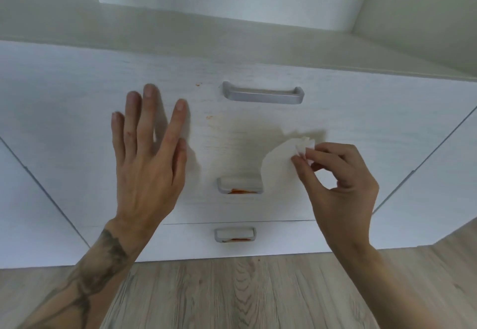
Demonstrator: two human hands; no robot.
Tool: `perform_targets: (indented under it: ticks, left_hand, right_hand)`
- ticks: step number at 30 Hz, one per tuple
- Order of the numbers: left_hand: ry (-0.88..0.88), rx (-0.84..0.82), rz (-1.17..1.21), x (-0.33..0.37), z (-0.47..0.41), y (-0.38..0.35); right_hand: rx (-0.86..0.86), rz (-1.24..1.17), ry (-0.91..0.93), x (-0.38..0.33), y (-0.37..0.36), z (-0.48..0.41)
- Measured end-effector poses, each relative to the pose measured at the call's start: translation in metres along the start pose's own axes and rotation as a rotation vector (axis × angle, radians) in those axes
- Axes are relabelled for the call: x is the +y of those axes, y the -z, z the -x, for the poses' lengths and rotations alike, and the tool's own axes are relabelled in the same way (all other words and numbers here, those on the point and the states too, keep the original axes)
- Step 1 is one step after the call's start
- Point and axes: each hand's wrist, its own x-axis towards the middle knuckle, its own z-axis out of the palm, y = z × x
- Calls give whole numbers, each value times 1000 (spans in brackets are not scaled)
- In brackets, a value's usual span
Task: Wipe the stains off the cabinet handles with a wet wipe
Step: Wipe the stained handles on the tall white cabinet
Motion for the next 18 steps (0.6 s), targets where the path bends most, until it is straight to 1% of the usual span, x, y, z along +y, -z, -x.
perform_targets:
  ticks: [3, 8, 10, 15, 18]
  left_hand:
    - [-14, -15, 10, -5, 21, -8]
    - [-33, -46, -32, -13, 48, -17]
    - [-36, -46, -45, -14, 49, -19]
    - [-39, -40, -72, -15, 51, -22]
    - [-32, -40, -83, -15, 51, -24]
  right_hand:
    - [-32, 5, -23, 8, -10, 22]
    - [-165, 50, -17, 24, -28, 64]
    - [-191, 75, -27, 29, -33, 70]
    - [-175, 127, 2, 28, -41, 71]
    - [-152, 144, 66, 25, -47, 71]
